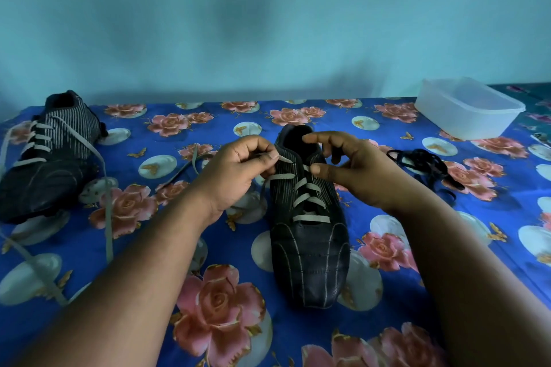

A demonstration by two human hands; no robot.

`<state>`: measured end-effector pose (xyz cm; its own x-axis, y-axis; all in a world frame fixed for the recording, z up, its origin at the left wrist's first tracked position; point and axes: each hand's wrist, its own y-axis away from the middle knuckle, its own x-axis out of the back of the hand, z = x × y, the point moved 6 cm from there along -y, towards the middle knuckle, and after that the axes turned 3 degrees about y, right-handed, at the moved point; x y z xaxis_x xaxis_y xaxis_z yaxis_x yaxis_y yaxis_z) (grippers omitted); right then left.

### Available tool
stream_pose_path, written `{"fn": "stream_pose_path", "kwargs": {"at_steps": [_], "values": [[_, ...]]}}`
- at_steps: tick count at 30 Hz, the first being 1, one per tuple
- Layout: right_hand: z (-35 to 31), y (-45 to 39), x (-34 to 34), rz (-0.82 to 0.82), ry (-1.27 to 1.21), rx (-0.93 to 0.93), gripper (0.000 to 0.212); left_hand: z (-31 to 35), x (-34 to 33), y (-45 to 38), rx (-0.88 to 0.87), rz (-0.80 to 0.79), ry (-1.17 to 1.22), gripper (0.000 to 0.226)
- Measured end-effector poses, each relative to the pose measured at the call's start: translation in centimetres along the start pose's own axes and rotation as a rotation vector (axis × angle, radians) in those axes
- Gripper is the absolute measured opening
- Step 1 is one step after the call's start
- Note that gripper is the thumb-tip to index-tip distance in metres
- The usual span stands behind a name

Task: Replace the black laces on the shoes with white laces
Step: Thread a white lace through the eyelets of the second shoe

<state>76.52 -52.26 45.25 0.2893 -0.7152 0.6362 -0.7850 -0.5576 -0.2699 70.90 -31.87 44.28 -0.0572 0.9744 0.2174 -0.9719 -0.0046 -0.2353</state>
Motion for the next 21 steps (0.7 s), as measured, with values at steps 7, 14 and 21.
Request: {"fn": "stream_pose_path", "kwargs": {"at_steps": [7, 14, 21], "values": [[1.1, -0.1, -0.3, -0.045, -0.136, -0.041, 0.034, -0.5, 0.4, -0.1, 0.019, 0.039, -0.004, 0.012], [-1.2, 0.1, -0.3, 0.108, 0.244, 0.228, 0.025, 0.2, 0.0, 0.4, 0.112, 0.032, 0.035, 0.028], [-2.1, 0.2, -0.1, 0.111, 0.43, 0.289, 0.029, 0.4, -0.6, 0.6, 0.237, 0.069, -0.066, 0.042]]}}
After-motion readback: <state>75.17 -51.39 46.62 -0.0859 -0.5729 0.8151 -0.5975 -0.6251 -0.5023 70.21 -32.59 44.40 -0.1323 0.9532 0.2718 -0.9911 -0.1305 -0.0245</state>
